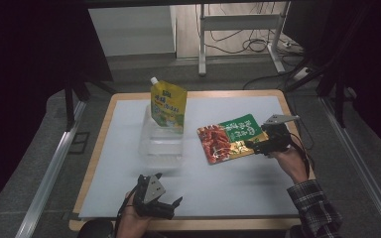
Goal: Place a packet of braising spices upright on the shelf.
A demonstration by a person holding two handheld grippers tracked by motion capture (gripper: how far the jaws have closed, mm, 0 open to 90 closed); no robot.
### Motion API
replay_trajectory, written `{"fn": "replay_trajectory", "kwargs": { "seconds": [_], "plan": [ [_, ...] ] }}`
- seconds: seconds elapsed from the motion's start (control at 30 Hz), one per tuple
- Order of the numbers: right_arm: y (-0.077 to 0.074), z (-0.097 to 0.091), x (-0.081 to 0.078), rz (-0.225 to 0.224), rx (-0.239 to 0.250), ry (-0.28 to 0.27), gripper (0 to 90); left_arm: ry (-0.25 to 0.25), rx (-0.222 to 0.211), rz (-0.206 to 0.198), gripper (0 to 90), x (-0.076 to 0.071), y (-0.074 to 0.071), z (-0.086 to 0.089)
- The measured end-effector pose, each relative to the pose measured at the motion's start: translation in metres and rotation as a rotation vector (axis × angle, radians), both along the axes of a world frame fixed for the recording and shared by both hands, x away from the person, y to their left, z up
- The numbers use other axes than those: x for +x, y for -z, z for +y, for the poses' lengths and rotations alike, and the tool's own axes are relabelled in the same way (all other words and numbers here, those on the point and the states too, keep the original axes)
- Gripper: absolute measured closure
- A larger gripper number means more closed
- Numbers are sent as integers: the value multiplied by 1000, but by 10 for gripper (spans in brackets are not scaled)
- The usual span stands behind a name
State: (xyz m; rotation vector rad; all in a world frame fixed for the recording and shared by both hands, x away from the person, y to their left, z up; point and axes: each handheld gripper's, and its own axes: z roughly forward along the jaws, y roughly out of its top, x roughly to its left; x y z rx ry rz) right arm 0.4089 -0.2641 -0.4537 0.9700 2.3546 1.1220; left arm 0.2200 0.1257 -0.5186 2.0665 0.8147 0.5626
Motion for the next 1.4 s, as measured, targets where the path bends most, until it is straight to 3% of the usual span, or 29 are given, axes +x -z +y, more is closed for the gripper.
{"fn": "replay_trajectory", "kwargs": {
  "seconds": [0.27, 0.6, 1.17, 1.4],
  "plan": [
    [24, -21, 2, 27, -11, 58, 42, 3, 11, 0, 18, 0, 0, 0],
    [50, -31, 9, 58, -41, 90, 36, 8, 17, -1, 18, 0, 1, -1],
    [55, -24, 10, 81, 13, 76, 30, 15, 30, -1, 18, 0, 1, -2],
    [50, -25, 9, 96, 87, 77, 29, 16, 32, -2, 18, 0, 1, -2]
  ]
}}
